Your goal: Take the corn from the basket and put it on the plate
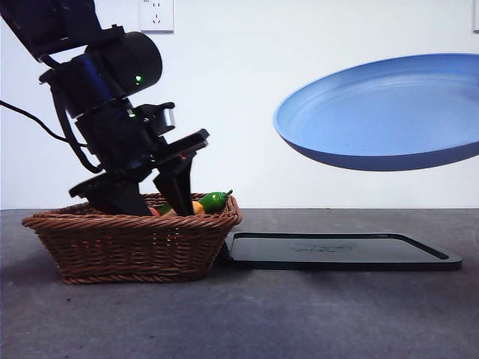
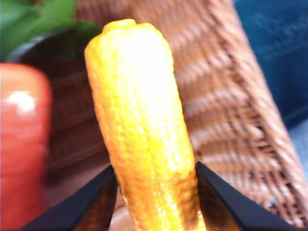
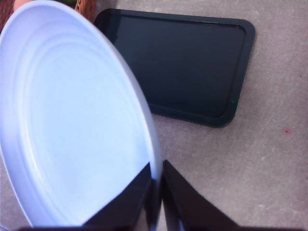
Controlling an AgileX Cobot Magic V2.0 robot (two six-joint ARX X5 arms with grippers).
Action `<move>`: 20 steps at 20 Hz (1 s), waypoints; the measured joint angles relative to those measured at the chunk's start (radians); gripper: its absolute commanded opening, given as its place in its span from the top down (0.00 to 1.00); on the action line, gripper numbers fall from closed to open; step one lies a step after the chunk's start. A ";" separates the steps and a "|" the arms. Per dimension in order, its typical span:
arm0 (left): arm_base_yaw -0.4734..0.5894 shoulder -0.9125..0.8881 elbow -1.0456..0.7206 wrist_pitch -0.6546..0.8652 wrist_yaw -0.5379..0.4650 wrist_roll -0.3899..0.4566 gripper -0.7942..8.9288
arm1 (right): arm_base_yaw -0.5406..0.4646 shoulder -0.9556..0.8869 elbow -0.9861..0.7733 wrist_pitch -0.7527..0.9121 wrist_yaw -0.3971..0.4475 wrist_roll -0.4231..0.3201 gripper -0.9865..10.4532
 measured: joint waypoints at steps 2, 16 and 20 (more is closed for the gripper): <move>0.009 -0.039 0.000 -0.016 0.000 -0.003 0.74 | 0.000 0.001 0.000 0.000 0.000 0.000 0.91; -0.153 -0.327 0.004 0.013 0.172 -0.023 0.74 | 0.004 0.383 0.000 0.185 -0.253 0.090 0.91; -0.235 -0.224 0.004 0.052 0.173 -0.013 0.74 | 0.019 0.421 0.000 0.208 -0.299 0.111 0.91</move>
